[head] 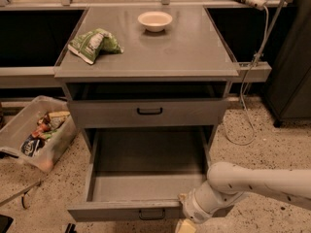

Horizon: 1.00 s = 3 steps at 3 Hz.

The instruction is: Open middle drawer

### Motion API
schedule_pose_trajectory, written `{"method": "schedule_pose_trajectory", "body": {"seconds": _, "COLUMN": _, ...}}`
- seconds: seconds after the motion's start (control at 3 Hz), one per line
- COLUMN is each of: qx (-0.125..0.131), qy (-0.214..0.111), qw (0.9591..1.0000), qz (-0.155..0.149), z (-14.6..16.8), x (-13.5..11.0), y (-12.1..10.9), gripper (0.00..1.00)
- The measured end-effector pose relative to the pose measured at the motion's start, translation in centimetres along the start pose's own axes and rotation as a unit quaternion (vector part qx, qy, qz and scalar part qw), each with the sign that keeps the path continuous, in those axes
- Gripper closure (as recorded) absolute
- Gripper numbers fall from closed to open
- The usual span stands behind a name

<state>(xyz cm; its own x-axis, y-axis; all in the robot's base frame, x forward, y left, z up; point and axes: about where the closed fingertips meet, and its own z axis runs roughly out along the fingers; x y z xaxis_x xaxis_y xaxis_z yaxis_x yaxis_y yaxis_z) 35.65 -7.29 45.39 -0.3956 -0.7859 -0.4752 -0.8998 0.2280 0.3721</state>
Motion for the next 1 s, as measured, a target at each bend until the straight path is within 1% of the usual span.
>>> {"method": "schedule_pose_trajectory", "body": {"seconds": 0.33, "qx": -0.010, "qy": 0.003, "qw": 0.9999, "qz": 0.001, "z": 0.1, "x": 0.1, "y": 0.6, "gripper": 0.00}}
{"method": "schedule_pose_trajectory", "body": {"seconds": 0.67, "qx": -0.027, "qy": -0.001, "qw": 0.9995, "qz": 0.014, "z": 0.3, "x": 1.0, "y": 2.2, "gripper": 0.00}}
{"method": "schedule_pose_trajectory", "body": {"seconds": 1.0, "qx": -0.027, "qy": -0.001, "qw": 0.9995, "qz": 0.014, "z": 0.0, "x": 0.8, "y": 2.4, "gripper": 0.00}}
